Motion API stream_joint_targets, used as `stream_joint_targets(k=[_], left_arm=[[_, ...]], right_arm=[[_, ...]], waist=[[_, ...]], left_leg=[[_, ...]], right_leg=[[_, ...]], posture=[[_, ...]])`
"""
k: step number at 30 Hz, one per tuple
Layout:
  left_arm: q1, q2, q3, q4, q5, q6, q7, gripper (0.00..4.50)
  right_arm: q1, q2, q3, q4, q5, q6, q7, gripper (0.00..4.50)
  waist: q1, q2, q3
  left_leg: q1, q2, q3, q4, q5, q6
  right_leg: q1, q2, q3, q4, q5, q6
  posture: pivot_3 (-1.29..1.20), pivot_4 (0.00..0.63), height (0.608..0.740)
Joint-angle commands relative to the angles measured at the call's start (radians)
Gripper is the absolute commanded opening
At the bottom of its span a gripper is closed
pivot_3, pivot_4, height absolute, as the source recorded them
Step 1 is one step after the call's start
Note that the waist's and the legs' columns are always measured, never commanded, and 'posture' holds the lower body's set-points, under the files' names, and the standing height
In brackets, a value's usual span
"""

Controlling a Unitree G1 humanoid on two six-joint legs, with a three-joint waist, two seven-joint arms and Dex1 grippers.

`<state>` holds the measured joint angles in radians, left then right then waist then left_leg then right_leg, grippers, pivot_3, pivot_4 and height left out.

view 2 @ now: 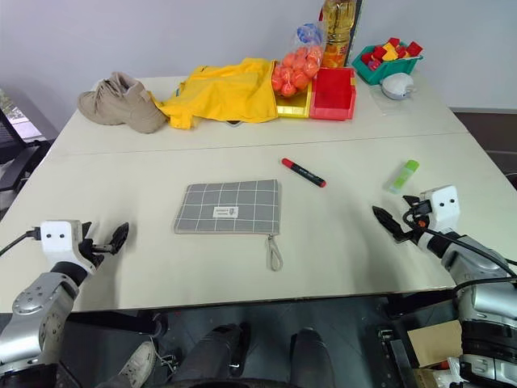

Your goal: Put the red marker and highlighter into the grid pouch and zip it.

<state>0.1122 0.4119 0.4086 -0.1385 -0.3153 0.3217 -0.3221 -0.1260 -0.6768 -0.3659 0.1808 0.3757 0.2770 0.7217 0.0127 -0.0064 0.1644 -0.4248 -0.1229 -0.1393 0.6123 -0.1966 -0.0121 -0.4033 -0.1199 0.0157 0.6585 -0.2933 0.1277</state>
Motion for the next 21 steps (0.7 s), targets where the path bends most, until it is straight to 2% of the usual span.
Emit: stream_joint_targets(k=[1,8,14,17,21], left_arm=[[0.008,0.024,-0.002,-0.047,0.015,-0.002,-0.003,4.50],[-0.015,0.019,-0.011,-0.027,0.013,-0.014,-0.010,4.50],[-0.062,0.010,-0.034,0.015,0.024,-0.061,-0.020,4.50],[-0.072,-0.001,-0.049,0.020,0.033,-0.078,-0.017,4.50],[-0.077,-0.010,-0.076,0.025,0.044,-0.098,-0.026,4.50]], right_arm=[[-0.008,0.002,-0.016,-0.017,0.011,-0.020,0.000,4.46],[-0.029,0.025,0.013,-0.084,0.024,-0.003,-0.001,4.46],[-0.096,0.085,0.112,-0.267,0.070,0.080,-0.007,4.46],[-0.150,0.131,0.185,-0.309,0.063,0.113,-0.021,3.59],[-0.228,0.180,0.293,-0.312,0.007,0.136,-0.050,1.47]], waist=[[0.000,0.000,0.000],[0.000,0.000,0.000],[-0.003,0.000,0.000],[-0.002,0.000,0.000],[-0.001,0.000,0.000]], left_leg=[[0.000,0.000,0.000,0.000,0.000,0.000],[0.000,0.000,0.000,0.000,0.000,0.000],[0.000,0.000,0.000,0.000,0.000,0.000],[0.000,0.000,0.000,0.000,-0.001,0.000],[0.000,0.000,0.000,0.000,-0.001,0.000]], right_leg=[[0.000,0.000,0.000,0.000,0.000,0.000],[0.000,0.000,0.000,0.000,0.000,0.000],[0.000,0.000,0.000,0.000,0.000,0.000],[-0.001,0.000,0.000,0.000,0.000,0.000],[-0.001,0.000,0.000,0.000,0.000,0.000]], posture=[[0.00,0.150,0.740],[0.00,0.150,0.740],[0.00,0.150,0.740],[0.00,0.150,0.740],[0.00,0.150,0.740]])
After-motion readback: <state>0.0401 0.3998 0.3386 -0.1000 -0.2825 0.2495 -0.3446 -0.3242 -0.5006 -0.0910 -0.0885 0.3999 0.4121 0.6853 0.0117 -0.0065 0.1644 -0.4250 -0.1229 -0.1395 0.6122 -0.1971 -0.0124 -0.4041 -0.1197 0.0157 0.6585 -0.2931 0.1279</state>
